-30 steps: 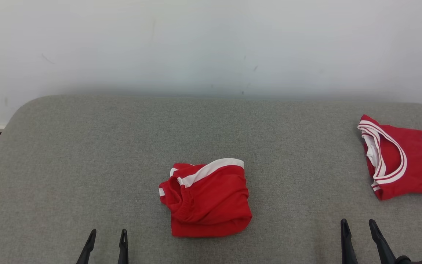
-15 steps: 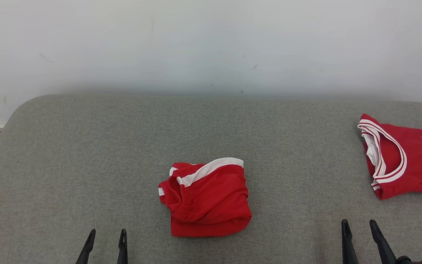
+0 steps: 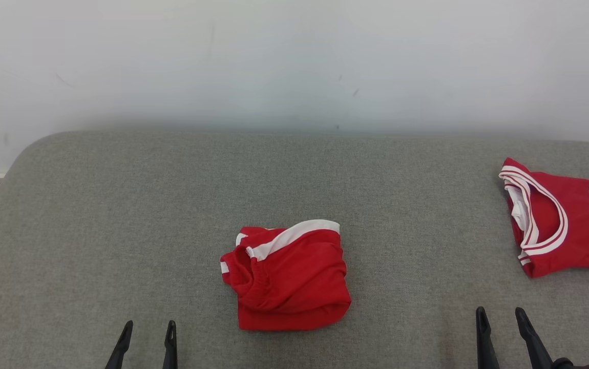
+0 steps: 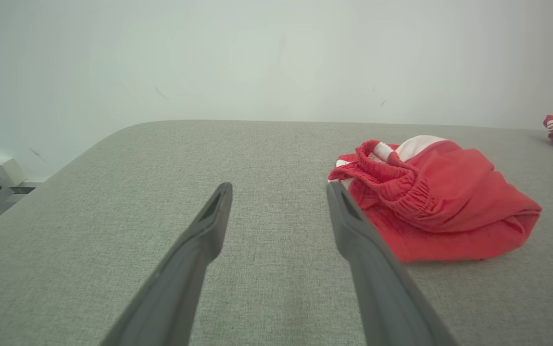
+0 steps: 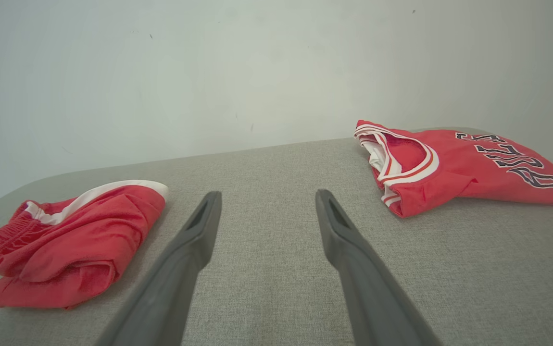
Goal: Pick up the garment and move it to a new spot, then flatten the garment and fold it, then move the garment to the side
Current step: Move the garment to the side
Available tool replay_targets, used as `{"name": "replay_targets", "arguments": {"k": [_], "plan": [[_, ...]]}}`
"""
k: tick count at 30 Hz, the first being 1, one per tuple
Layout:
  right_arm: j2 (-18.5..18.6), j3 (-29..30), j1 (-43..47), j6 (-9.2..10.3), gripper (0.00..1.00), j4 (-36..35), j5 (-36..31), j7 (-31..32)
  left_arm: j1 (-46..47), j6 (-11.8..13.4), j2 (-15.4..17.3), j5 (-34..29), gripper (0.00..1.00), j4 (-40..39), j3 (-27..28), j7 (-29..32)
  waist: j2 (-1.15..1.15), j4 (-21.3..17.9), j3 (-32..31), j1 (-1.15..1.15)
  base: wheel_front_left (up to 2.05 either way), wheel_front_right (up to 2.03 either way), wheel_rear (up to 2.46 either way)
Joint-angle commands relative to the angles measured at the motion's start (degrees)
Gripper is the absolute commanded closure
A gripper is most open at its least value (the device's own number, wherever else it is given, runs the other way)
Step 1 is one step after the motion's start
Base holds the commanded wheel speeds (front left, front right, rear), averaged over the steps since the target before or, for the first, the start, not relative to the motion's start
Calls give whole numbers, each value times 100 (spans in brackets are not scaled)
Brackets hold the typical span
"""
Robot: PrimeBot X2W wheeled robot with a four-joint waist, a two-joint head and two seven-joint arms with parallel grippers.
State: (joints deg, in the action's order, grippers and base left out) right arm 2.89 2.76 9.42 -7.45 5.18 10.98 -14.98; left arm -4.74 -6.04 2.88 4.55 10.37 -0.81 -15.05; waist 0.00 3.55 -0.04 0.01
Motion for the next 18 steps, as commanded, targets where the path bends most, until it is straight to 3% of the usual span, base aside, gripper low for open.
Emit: {"name": "replay_targets", "arguments": {"k": [1,13,18], "plan": [[-3,-10,13,-5,0,-2,-17,-21,-47,7,0,-27,0,9,20,-20,0,0,3,-1,0,0,0],[-3,-40,24,-5,0,-2,-10,-21,-36,4,0,-13,0,29,26,-20,0,15,9,-1,0,0,0],[-4,-330,-180,-5,0,50,-7,-21,33,12,0,37,0,38,13,-20,0,118,28,-1,0,0,0]]}}
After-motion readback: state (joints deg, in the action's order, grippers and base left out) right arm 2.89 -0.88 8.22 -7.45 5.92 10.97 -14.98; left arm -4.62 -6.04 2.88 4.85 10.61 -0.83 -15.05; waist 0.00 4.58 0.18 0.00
